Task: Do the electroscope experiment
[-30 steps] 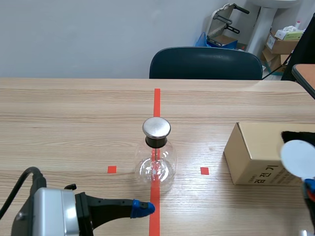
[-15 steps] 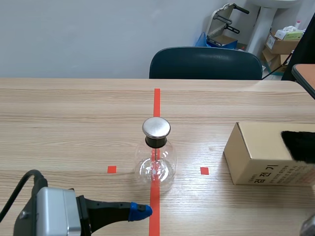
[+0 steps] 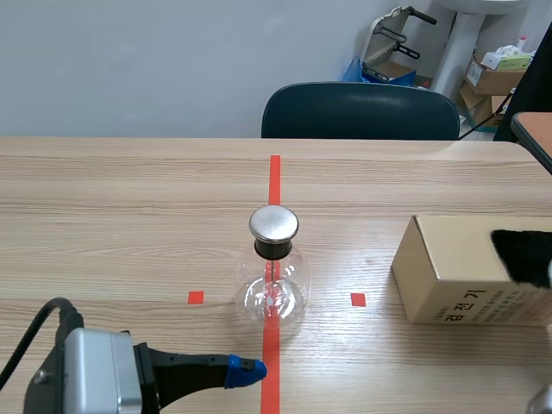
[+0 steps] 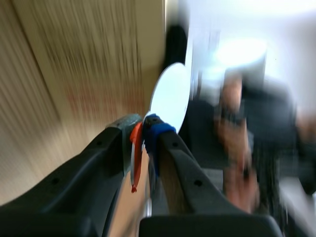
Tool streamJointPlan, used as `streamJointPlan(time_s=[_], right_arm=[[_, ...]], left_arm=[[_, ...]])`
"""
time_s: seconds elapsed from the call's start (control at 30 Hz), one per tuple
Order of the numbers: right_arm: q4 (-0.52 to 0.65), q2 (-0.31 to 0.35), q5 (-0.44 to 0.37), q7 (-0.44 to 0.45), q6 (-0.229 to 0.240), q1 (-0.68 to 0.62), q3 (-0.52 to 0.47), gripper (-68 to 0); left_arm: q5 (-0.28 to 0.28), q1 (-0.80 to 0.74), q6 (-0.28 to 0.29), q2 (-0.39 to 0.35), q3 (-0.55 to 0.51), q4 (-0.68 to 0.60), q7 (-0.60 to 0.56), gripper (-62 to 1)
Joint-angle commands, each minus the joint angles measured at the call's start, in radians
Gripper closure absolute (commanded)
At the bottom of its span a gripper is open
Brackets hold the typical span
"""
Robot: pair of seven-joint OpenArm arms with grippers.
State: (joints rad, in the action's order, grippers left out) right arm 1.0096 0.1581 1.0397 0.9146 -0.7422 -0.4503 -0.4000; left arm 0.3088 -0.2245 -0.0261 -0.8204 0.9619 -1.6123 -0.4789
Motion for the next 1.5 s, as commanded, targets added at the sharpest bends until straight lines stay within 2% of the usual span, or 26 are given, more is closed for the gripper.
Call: streamJointPlan(time_s=[0.0,0.03,0.07,0.1,0.17,0.23,0.27,0.37,0.43,0.47,0.6,0.63,0.67,0.8,0.83,0.87,0.97,1.03,1.1,1.2,1.23,1.27,1.33,1.4,1.47], right_arm=[[0.015,0.002,0.004,0.107,-0.041,-0.002,0.006,-0.8],[0.016,0.002,0.001,0.136,-0.041,-0.002,0.006,-0.8],[0.016,-0.001,-0.005,0.125,-0.041,-0.004,0.006,-0.8],[0.016,-0.004,-0.017,0.069,-0.041,-0.005,0.006,-0.8],[0.016,-0.009,-0.014,-0.105,-0.041,-0.005,0.006,-0.8],[0.016,-0.008,0.002,-0.202,-0.041,-0.005,0.006,-0.8],[0.016,-0.006,0.005,-0.196,-0.041,-0.005,0.006,-0.8],[0.018,-0.006,0.008,0.006,-0.041,-0.001,0.006,-0.8],[0.024,-0.008,0.005,0.086,-0.041,0.001,0.006,-0.8],[0.024,-0.012,0.000,0.074,-0.041,0.001,0.006,-0.8],[0.026,-0.017,-0.003,-0.217,-0.041,-0.002,0.006,-0.8],[0.026,-0.016,0.006,-0.239,-0.041,-0.002,0.006,-0.8],[0.026,-0.014,0.011,-0.220,-0.041,-0.002,0.006,-0.8],[0.038,-0.015,0.014,0.043,-0.041,-0.002,0.007,-0.8],[0.039,-0.018,0.007,0.059,-0.041,-0.002,0.007,-0.8],[0.039,-0.020,0.003,0.041,-0.041,-0.002,0.007,-0.8],[0.039,-0.020,-0.002,-0.172,-0.041,-0.002,0.006,-0.8],[0.039,-0.020,0.008,-0.264,-0.041,-0.002,0.006,-0.8],[0.039,-0.019,0.015,-0.243,-0.041,-0.002,0.006,-0.8],[0.039,-0.019,0.015,-0.060,-0.041,-0.002,0.011,-0.8],[0.039,-0.019,0.013,-0.017,-0.041,-0.002,0.011,-0.8],[0.039,-0.019,0.006,-0.009,-0.041,-0.002,0.011,-0.8],[0.039,-0.020,0.000,-0.084,-0.041,-0.002,0.010,-0.8],[0.039,-0.020,0.002,-0.212,-0.041,-0.002,0.010,-0.8],[0.039,-0.019,0.008,-0.257,-0.041,-0.002,0.010,-0.8]], left_arm=[[0.047,0.053,-0.084,0.019,-0.042,-0.003,0.004,-29.6],[0.047,0.053,-0.084,0.019,-0.042,-0.003,0.004,-29.6],[0.047,0.053,-0.084,0.019,-0.042,-0.003,0.004,-29.6],[0.047,0.053,-0.084,0.019,-0.042,-0.003,0.005,-29.6],[0.047,0.053,-0.084,0.019,-0.042,-0.003,0.006,-29.6],[0.047,0.053,-0.084,0.021,-0.042,-0.003,0.009,-29.6],[0.047,0.053,-0.084,0.022,-0.042,-0.003,0.013,-29.6],[0.047,0.053,-0.084,0.024,-0.042,-0.003,0.022,-29.6],[0.047,0.053,-0.084,0.024,-0.042,-0.003,0.028,-29.6],[0.047,0.053,-0.084,0.024,-0.042,-0.003,0.028,-29.6],[0.047,0.053,-0.084,0.024,-0.042,-0.003,0.029,-29.6],[0.047,0.053,-0.084,0.024,-0.042,-0.003,0.031,-29.6],[0.047,0.053,-0.084,0.024,-0.042,-0.003,0.032,-29.6],[0.047,0.053,-0.084,0.021,-0.042,-0.003,0.035,-29.6],[0.047,0.053,-0.084,0.018,-0.042,-0.003,0.035,-29.6],[0.047,0.053,-0.084,0.015,-0.042,-0.003,0.034,-29.6],[0.047,0.053,-0.094,0.010,-0.045,-0.003,0.026,-29.6],[0.047,0.056,-0.100,0.011,-0.055,-0.003,0.028,-29.6],[0.047,0.056,-0.106,0.010,-0.066,-0.003,0.031,-29.6],[0.047,0.056,-0.110,0.009,-0.072,-0.003,0.035,-29.6],[0.047,0.056,-0.109,0.007,-0.072,-0.003,0.035,-29.6],[0.047,0.056,-0.110,0.006,-0.072,-0.003,0.035,-29.6],[0.047,0.056,-0.110,0.005,-0.072,-0.003,0.034,-29.3],[0.047,0.056,-0.110,0.005,-0.072,-0.003,0.029,-23.9],[0.047,0.056,-0.110,0.008,-0.072,-0.003,0.023,-20.0]])
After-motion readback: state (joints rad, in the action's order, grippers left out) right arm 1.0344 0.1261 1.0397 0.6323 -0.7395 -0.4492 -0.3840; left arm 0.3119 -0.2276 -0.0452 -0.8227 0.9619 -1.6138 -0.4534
